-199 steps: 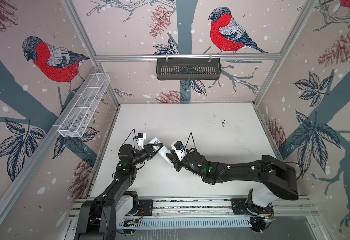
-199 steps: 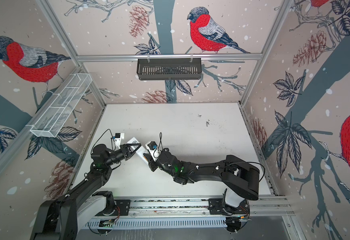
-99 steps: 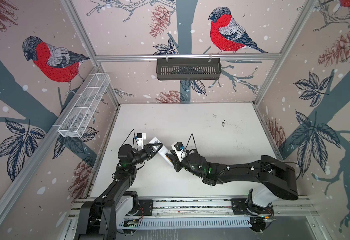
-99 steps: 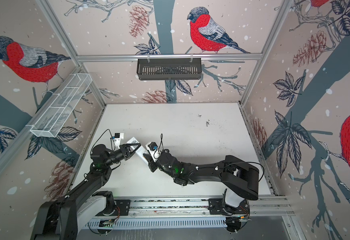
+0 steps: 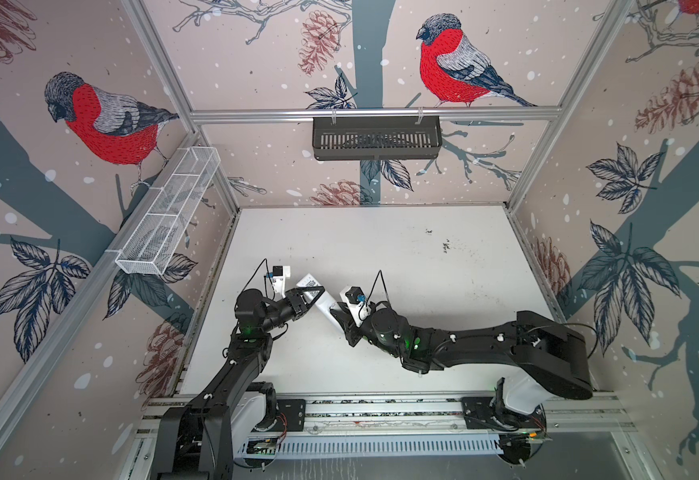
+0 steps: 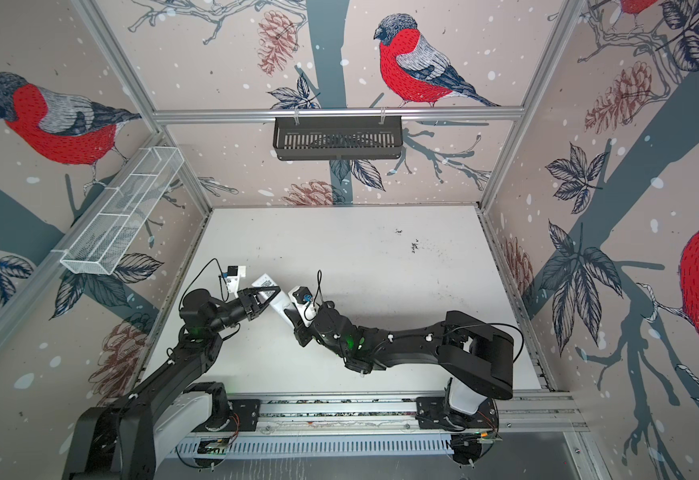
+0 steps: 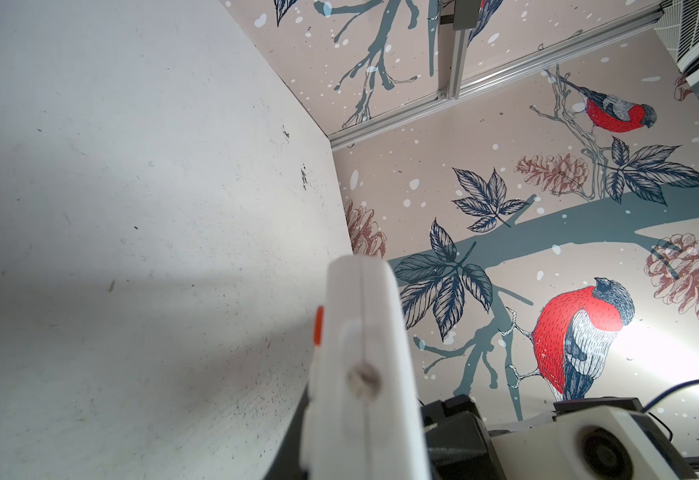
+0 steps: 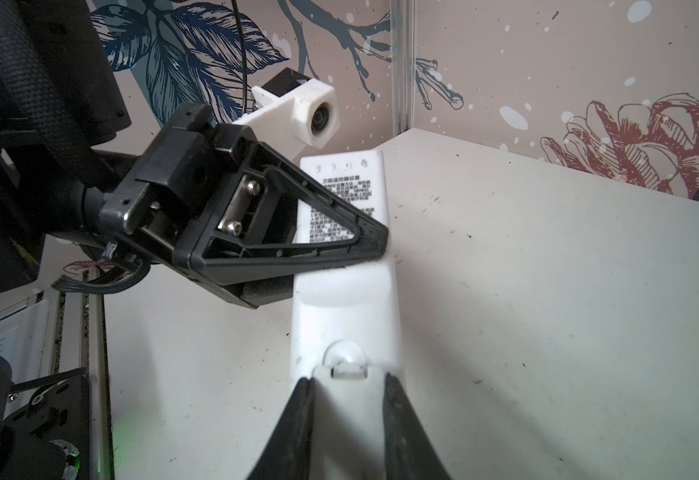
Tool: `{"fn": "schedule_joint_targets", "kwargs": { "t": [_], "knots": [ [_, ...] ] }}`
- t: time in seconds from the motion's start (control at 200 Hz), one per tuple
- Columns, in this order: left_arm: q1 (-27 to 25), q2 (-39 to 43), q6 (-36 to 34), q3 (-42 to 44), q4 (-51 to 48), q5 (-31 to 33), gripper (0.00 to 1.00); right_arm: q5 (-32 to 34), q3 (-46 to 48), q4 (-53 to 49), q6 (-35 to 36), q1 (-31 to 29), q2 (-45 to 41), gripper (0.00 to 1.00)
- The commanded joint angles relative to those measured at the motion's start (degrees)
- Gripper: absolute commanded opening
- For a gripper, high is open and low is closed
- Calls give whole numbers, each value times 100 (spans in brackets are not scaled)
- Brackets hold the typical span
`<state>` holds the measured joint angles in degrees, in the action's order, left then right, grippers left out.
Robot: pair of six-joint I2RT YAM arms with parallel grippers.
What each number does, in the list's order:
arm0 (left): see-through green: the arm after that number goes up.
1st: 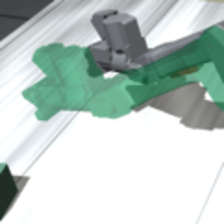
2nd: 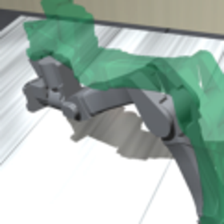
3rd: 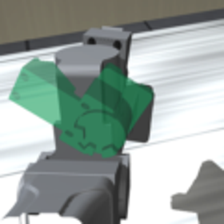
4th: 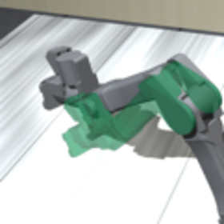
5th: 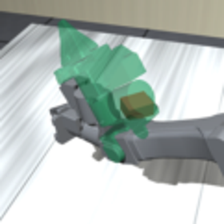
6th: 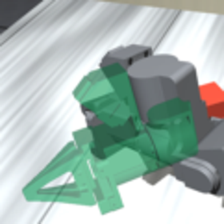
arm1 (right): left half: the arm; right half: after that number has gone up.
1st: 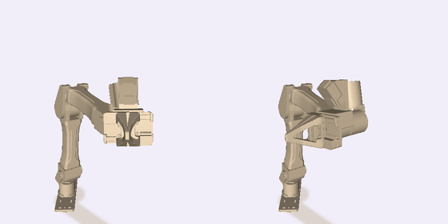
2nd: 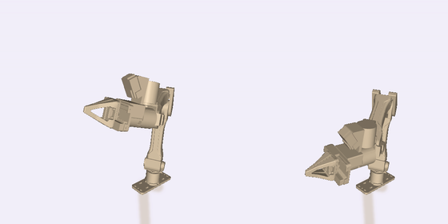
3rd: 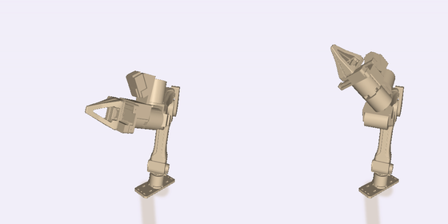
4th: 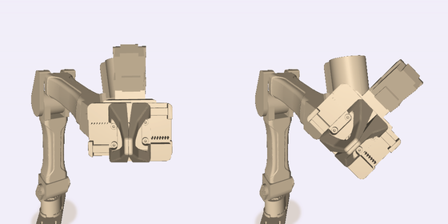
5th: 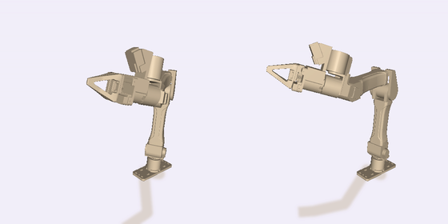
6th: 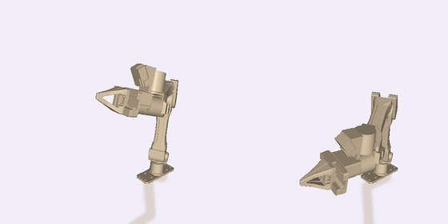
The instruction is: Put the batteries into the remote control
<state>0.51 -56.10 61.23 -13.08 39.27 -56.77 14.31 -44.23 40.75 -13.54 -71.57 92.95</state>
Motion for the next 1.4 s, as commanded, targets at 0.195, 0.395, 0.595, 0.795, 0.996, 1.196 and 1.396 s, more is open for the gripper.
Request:
{"fn": "schedule_joint_targets", "kwargs": {
  "t": [0.195,0.395,0.595,0.795,0.996,1.196,1.396],
  "knots": [
    [10,31,38,-44,309,-36,0,187,94,-44,456,-173,34,27],
    [19,59,54,-50,325,-70,0,155,276,158,613,-183,34,27],
    [24,74,57,-52,336,-90,0,147,398,226,678,-173,-9,29],
    [20,64,26,-62,321,-80,0,48,345,205,704,-166,-132,48],
    [23,72,-53,-66,251,-44,0,-268,407,150,622,-90,-533,64],
    [14,140,-205,-120,143,-44,0,-1584,668,6,-146,586,-1146,80],
    [-55,347,-235,-41,422,-84,0,-3770,482,-413,-920,1665,-1185,84]
  ]
}}
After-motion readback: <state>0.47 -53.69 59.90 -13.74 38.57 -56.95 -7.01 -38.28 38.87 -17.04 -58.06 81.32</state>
